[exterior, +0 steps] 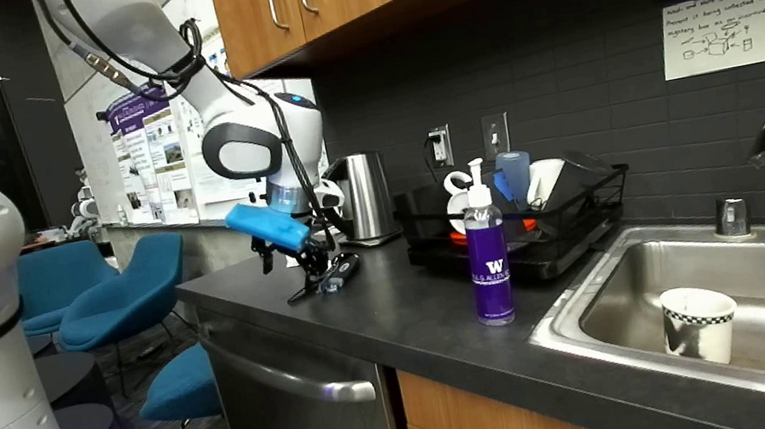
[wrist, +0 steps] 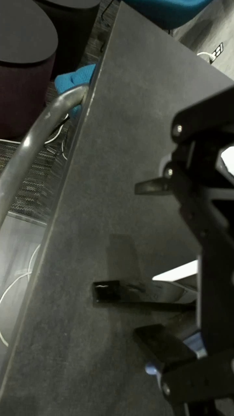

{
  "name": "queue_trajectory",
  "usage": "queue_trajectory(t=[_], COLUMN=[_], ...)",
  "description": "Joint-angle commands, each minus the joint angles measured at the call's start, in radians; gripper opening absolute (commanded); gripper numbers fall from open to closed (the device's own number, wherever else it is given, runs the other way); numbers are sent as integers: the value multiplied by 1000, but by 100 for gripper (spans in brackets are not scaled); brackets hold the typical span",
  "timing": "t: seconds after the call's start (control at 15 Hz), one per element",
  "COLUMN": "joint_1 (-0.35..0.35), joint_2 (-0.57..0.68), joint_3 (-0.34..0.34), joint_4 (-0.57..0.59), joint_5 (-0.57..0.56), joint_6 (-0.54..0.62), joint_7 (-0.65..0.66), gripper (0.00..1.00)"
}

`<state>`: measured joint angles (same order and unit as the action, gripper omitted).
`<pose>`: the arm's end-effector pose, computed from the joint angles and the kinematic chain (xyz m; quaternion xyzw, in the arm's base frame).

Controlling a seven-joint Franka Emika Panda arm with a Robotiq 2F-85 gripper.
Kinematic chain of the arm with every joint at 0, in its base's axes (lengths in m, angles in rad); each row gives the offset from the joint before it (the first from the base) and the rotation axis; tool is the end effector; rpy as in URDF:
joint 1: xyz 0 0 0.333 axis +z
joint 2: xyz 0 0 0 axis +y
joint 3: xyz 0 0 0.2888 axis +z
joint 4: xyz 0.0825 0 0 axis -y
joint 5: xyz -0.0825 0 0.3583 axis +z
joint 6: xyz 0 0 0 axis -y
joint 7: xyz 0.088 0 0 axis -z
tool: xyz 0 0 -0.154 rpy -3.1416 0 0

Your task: Pick up the black spoon and put it on the dish rack

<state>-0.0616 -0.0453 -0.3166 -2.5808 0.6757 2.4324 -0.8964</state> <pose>0.3975 -0.1335 0.2191 -0.9765 0.0123 -0.0829 0.1986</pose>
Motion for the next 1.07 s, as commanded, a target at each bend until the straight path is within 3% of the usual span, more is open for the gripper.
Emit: queue_trajectory(t=[0.0,0.4,1.0], joint_1=[-48,-87,-87], joint_2=[56,95,90], joint_3=[48,93,128], joint_4=[47,67,63], joint_5=[35,39,38], joint_6=[-11,-26,-35], joint_7=[-30,-25,-13], gripper=[100,100,100])
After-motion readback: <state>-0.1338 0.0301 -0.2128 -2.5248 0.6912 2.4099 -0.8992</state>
